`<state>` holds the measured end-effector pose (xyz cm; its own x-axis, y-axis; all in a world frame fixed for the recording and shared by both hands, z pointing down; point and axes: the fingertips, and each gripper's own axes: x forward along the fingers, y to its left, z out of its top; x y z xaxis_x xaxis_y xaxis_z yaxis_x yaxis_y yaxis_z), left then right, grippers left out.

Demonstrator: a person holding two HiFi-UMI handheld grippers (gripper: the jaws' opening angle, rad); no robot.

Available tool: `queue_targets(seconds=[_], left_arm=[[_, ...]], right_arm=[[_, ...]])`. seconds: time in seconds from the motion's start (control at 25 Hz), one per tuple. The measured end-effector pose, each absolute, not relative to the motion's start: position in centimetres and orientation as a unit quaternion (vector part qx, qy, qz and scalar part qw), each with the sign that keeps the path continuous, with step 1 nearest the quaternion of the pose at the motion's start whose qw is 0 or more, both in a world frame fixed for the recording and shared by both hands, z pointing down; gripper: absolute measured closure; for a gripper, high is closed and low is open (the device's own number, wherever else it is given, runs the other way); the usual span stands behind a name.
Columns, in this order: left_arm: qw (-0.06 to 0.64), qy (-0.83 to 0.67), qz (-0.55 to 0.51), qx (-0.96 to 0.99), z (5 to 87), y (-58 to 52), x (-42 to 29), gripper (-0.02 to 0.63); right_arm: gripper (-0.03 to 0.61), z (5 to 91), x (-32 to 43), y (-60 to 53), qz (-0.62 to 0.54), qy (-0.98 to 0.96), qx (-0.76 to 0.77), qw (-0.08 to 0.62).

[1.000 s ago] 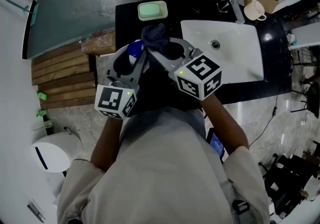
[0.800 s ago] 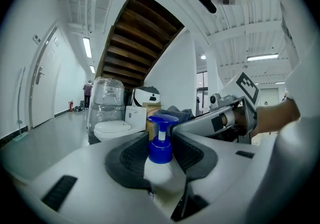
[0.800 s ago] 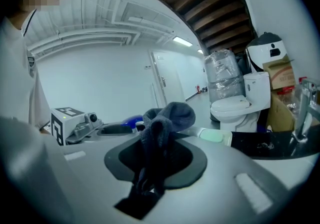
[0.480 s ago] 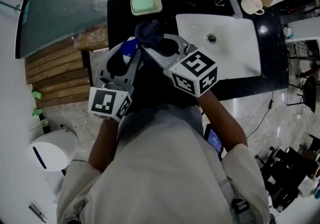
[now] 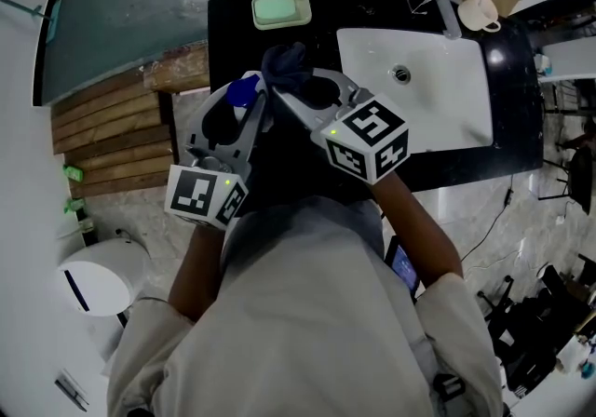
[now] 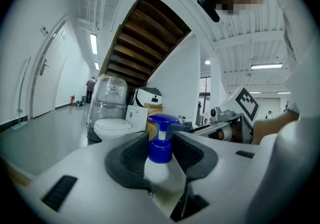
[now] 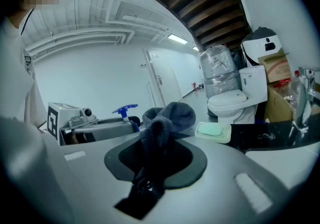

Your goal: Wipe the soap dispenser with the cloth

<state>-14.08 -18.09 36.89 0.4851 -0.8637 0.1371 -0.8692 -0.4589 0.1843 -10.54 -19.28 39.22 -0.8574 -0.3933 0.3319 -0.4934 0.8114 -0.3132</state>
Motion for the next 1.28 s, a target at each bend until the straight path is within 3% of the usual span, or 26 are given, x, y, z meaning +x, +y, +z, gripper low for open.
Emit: queue_targets(seconds=[1.28], left_arm=[[0.119, -0.517, 0.005, 0.848, 37.0, -17.9, -16.0, 0.471]], right_arm=[[0.505, 46.4, -11.1, -18.9, 0.233, -0.921, 0.24, 0.201]])
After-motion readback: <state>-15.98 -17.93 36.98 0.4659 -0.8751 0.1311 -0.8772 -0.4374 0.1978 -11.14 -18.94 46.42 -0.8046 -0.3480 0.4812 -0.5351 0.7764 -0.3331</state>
